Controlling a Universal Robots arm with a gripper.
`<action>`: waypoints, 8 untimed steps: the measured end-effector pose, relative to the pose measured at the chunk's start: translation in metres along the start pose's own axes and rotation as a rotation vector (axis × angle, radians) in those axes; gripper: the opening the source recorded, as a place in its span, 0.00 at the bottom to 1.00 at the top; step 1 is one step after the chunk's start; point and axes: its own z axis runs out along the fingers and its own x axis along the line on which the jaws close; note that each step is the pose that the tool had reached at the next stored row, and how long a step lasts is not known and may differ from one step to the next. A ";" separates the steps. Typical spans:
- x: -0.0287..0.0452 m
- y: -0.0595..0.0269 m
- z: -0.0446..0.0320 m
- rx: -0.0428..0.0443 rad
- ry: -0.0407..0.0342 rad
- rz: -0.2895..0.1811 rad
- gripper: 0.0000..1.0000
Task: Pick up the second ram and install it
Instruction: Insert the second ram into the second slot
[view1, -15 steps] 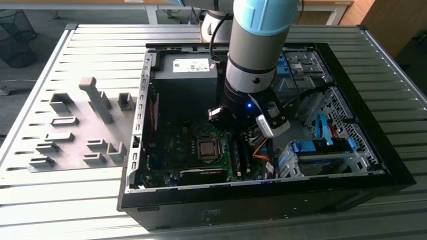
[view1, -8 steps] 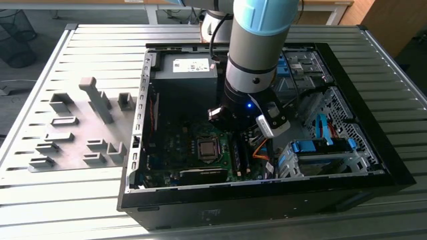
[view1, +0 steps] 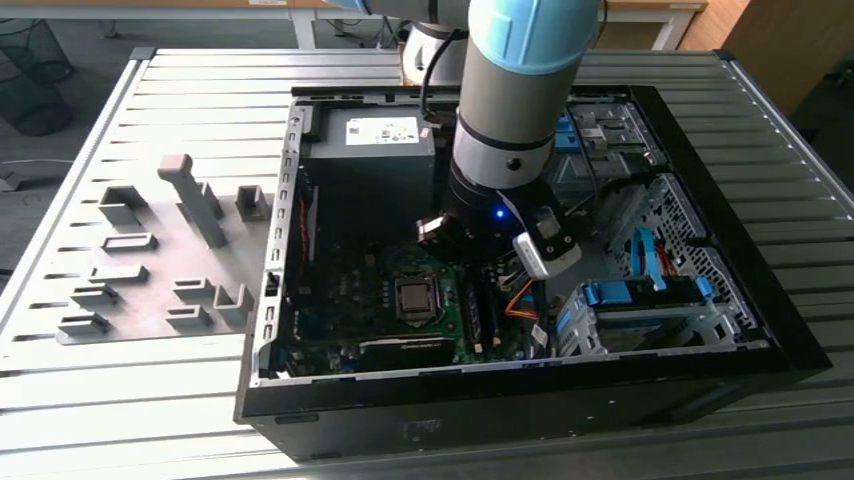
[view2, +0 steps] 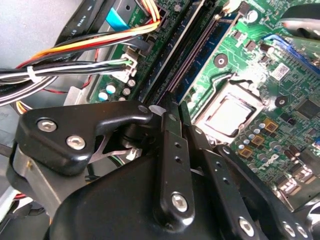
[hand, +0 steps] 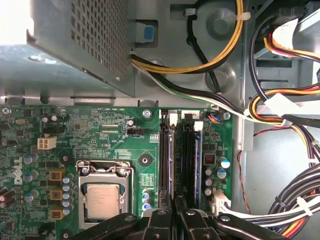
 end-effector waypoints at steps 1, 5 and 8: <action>-0.0002 -0.0001 0.0000 0.0001 0.0001 0.001 0.14; -0.0013 -0.0002 -0.0001 0.0001 0.0002 0.004 0.14; -0.0014 -0.0001 0.0006 -0.0002 0.0002 0.004 0.14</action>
